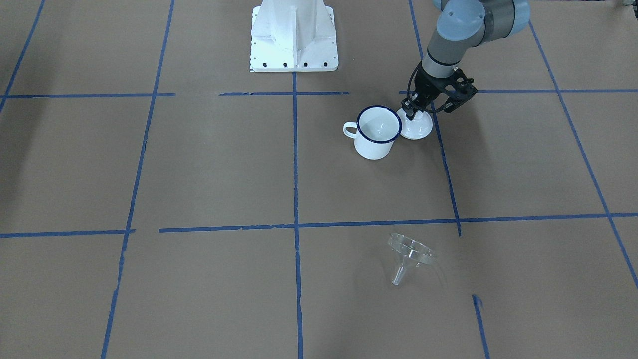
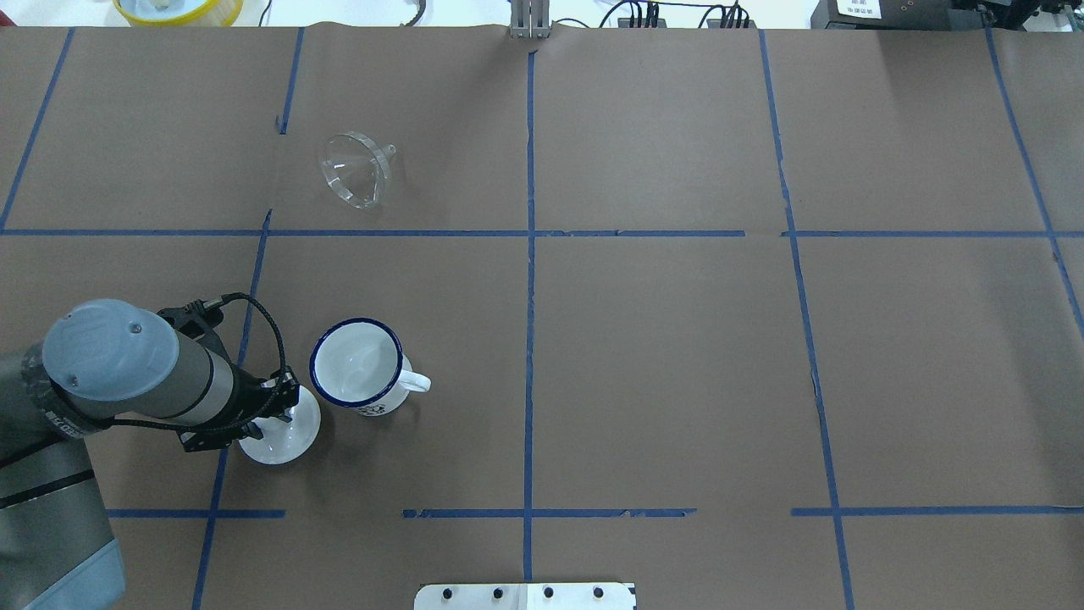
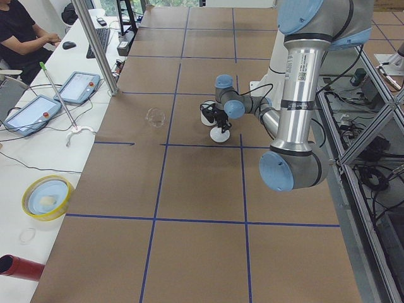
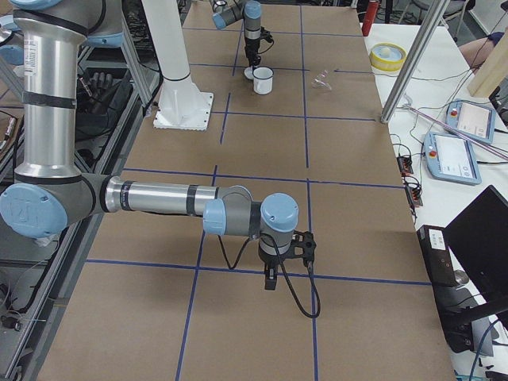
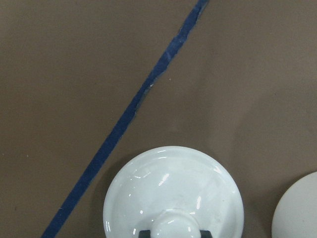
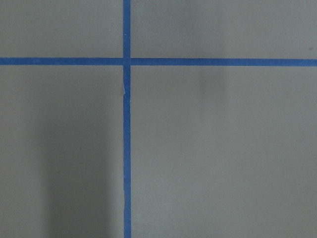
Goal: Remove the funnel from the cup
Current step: 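Lift the white lid and carry it over the mug with the left gripper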
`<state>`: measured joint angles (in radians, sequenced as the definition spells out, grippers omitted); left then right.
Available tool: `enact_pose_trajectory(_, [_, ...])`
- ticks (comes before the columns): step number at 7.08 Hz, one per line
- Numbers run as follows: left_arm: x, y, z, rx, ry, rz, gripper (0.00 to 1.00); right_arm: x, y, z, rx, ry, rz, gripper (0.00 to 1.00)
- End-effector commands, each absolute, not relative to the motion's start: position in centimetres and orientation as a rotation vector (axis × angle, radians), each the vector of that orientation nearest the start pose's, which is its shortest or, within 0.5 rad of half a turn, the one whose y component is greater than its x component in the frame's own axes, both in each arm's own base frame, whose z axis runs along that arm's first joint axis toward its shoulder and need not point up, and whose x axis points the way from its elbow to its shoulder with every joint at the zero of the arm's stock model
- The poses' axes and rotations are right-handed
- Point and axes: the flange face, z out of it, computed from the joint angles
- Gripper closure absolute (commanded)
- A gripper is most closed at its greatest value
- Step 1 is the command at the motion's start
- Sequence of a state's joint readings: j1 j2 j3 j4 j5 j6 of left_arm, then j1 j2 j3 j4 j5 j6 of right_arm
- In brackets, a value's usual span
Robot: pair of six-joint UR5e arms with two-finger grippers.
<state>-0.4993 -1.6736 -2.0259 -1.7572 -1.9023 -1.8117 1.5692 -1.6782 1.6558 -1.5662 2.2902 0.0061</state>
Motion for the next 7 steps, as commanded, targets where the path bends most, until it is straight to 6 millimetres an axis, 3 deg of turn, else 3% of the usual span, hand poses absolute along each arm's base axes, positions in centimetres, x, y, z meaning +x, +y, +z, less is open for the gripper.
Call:
enact_pose_trajectory(1, [34.9, -36.7, 35.4, -0.180, 0.795, -0.682, 1.00, 6.7, -44.5, 67.0, -0.019, -0.719, 0.010, 0.00])
enact_pose_trajectory(2, [32.9, -35.9, 33.1, -0.183, 0.769, -0.699, 1.00, 6.7, -44.5, 67.0, -0.019, -0.719, 0.010, 0.00])
enact_pose_trajectory(3, [33.3, -36.4, 29.8, -0.180, 0.770, -0.703, 1.00, 6.7, -44.5, 67.0, -0.019, -0.719, 0.010, 0.00])
enact_pose_trajectory(5, [36.7, -38.6, 22.2, -0.194, 0.750, -0.707, 1.00, 6.7, -44.5, 67.0, -0.019, -0.719, 0.010, 0.00])
enact_pose_trajectory(7, [38.6, -39.2, 21.4, -0.212, 0.738, -0.706, 1.00, 6.7, -44.5, 67.1, -0.020, -0.719, 0.011, 0.00])
